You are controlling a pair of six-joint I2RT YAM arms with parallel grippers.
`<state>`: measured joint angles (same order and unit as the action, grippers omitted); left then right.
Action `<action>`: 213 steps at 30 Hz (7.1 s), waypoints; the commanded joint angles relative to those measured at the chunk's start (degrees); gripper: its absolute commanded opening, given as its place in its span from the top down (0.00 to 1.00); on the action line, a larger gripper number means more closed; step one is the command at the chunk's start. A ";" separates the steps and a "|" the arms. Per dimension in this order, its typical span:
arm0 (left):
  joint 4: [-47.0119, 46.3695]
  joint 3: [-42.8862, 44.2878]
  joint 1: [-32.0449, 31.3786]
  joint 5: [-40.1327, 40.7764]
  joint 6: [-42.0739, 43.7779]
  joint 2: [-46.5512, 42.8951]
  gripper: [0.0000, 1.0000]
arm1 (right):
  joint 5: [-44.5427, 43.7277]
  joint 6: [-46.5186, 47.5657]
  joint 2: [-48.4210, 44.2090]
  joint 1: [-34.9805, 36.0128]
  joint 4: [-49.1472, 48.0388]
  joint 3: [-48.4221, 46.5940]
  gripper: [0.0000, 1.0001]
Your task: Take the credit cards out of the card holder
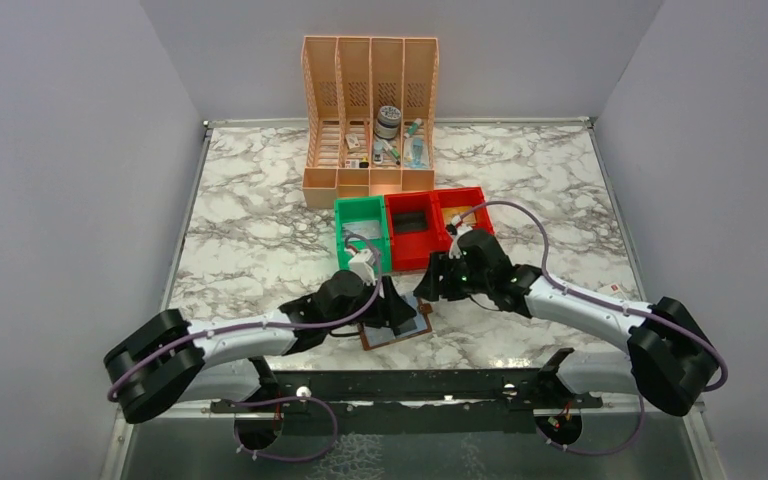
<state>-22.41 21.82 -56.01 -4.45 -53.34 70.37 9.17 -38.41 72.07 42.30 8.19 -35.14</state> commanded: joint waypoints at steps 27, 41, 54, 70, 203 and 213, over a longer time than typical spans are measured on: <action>4.72 -4.34 -0.33 9.19 -7.55 -4.62 0.49 | 16.90 10.47 15.68 0.19 -4.17 -5.25 0.77; 2.65 -7.21 -0.33 10.07 -10.68 -4.56 0.56 | 10.34 7.82 18.58 0.22 -6.08 -0.10 0.78; -8.38 -9.06 -0.39 9.90 -17.07 1.70 0.64 | 9.83 4.79 18.72 0.23 -8.38 2.55 0.79; -11.20 -8.94 -0.55 11.24 -18.37 3.74 0.92 | 7.52 -0.09 14.84 0.21 -13.08 7.01 0.80; -12.36 2.31 22.48 -29.67 0.02 -13.44 1.00 | 54.89 -28.88 17.34 -13.79 -75.07 3.46 0.76; -9.74 0.37 23.02 -27.78 0.05 -14.32 0.56 | 54.38 -27.11 17.80 -15.43 -74.37 4.55 0.99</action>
<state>-32.91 22.48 -33.45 -32.58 -53.49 57.04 63.68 -68.36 91.15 27.99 -67.29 -30.59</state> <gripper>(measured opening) 0.257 0.016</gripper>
